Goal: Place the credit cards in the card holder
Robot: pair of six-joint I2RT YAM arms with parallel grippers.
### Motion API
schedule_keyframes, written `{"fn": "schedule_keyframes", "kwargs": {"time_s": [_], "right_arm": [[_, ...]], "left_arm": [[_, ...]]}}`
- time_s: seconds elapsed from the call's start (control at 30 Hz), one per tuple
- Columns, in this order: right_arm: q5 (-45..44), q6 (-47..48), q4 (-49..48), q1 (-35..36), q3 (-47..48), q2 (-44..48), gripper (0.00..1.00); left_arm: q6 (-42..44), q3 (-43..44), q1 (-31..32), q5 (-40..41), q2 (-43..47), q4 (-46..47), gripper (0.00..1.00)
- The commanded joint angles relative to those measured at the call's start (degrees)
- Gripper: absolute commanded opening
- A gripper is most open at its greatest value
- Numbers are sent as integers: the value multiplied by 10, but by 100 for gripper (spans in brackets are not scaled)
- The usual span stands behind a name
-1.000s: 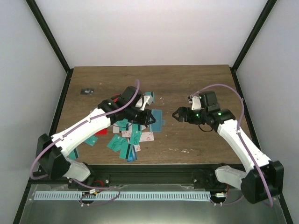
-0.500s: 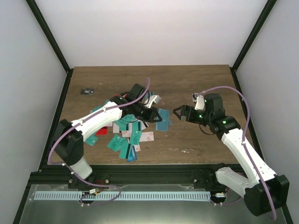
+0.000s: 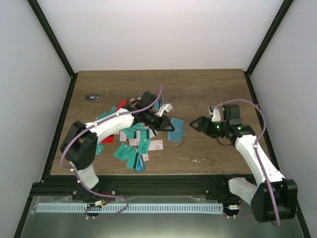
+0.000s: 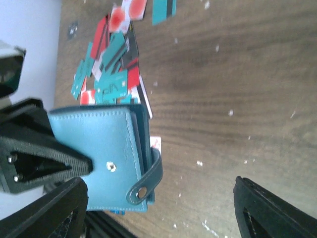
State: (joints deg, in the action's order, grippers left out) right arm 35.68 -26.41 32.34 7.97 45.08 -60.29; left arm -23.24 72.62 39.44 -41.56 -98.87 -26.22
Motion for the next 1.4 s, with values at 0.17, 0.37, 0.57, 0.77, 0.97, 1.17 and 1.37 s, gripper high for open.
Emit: {"fn": "schedule_keyframes", "kwargs": {"time_s": [0.17,0.37,0.57,0.77,0.97,1.17,1.37], "right_arm": [[163,2,-77,-18,-67,-30,76],[160,32,-44,-18,-46,-70,71],[156,59,-27,-18,-42,-99,61],[161,57,-35,-18,-36,-115,46],[153,61,-35,-18,-36,-131,30],[137,59,-44,-18,-46,-140,3],[140,53,-55,-18,-64,-152,1]], "left_arm": [[-7,18,-8,-73,-38,43,4],[-9,33,-8,-68,-52,27,4],[-19,35,-8,-67,-56,34,4],[-29,46,-8,-70,-65,42,4],[-32,56,-8,-75,-80,42,4],[-28,55,-8,-86,-94,46,4],[-22,41,-8,-92,-117,49,4]]}}
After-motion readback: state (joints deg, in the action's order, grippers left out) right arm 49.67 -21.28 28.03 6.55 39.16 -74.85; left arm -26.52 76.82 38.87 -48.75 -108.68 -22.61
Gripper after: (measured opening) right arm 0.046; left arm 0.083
